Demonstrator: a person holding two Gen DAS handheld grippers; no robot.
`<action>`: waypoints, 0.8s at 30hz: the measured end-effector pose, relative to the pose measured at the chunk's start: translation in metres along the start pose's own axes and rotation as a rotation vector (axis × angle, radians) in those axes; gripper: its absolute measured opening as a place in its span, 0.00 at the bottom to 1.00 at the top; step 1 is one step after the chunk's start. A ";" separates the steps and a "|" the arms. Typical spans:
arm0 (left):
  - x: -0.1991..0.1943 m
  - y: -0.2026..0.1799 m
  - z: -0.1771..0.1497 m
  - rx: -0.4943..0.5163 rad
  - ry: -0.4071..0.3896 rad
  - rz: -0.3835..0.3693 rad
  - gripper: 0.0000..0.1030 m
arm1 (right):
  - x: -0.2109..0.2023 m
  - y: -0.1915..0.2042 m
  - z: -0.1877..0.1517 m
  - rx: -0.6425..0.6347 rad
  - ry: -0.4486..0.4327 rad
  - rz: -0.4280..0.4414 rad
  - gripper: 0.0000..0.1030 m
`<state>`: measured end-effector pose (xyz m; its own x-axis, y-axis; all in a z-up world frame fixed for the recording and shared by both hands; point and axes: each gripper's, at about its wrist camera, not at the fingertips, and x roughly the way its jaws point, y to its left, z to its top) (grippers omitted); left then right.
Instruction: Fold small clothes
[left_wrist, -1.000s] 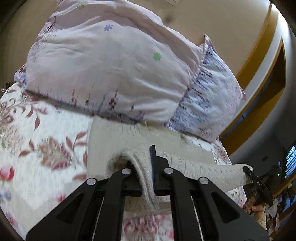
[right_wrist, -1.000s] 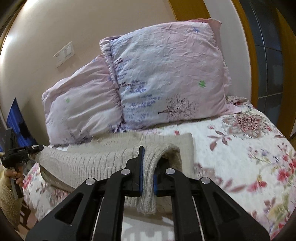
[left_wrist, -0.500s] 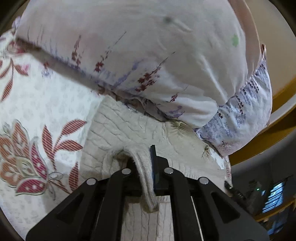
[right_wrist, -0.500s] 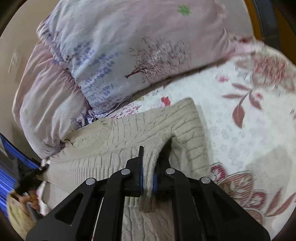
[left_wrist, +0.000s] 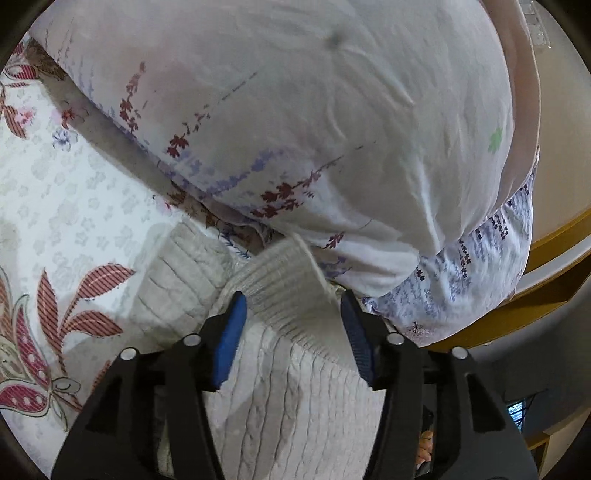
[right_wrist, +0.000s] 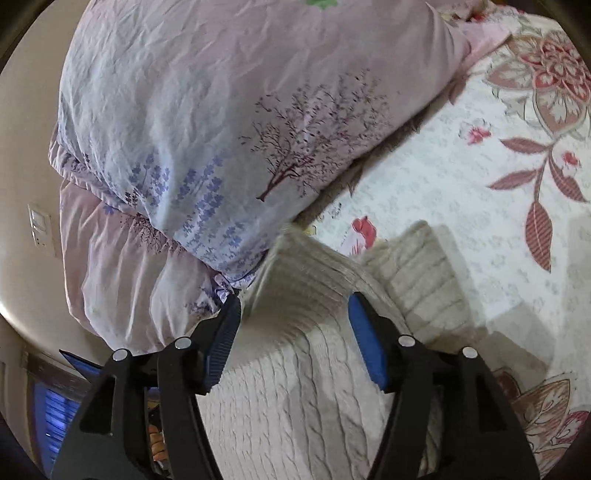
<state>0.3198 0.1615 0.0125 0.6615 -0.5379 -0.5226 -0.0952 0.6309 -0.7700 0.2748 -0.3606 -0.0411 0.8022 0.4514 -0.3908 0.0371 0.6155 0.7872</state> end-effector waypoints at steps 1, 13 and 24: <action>-0.003 -0.001 0.000 0.011 -0.004 0.005 0.54 | -0.004 0.002 -0.002 -0.013 -0.011 -0.008 0.61; -0.049 -0.018 -0.031 0.316 -0.047 0.195 0.53 | -0.053 0.003 -0.029 -0.263 -0.057 -0.215 0.44; -0.030 -0.005 -0.053 0.383 0.026 0.305 0.14 | -0.047 0.000 -0.057 -0.380 -0.001 -0.320 0.12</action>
<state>0.2613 0.1454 0.0125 0.6269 -0.3071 -0.7160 0.0022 0.9197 -0.3925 0.2033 -0.3451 -0.0497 0.7869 0.2008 -0.5835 0.0618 0.9151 0.3984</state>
